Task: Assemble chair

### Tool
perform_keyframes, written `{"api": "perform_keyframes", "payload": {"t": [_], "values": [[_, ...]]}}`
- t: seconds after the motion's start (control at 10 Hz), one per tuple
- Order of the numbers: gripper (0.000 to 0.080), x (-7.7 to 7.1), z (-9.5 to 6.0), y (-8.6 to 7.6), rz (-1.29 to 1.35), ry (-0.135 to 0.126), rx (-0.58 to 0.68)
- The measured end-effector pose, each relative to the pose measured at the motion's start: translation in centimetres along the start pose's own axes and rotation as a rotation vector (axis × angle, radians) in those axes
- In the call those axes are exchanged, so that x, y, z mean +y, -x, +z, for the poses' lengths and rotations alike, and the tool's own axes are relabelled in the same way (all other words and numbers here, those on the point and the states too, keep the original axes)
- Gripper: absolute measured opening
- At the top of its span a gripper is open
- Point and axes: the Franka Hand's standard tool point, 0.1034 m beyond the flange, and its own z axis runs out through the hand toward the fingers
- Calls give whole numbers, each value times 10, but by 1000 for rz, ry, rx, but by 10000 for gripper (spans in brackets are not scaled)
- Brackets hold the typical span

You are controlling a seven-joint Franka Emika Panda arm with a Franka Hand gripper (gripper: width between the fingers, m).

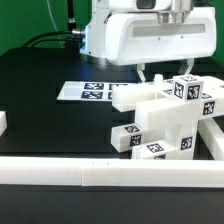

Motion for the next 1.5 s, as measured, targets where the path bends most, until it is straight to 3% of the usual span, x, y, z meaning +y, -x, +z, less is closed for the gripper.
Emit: {"api": "perform_keyframes", "payload": {"t": [0.4, 0.5, 0.7, 1.1, 1.4, 1.5], "values": [[649, 3, 1, 3, 6, 0, -4], [649, -4, 1, 18, 64, -13, -28], [649, -31, 6, 44, 176, -35, -73], [649, -27, 6, 42, 166, -33, -71], [649, -49, 13, 64, 332, -41, -116], [649, -50, 14, 66, 350, -44, -120]]}}
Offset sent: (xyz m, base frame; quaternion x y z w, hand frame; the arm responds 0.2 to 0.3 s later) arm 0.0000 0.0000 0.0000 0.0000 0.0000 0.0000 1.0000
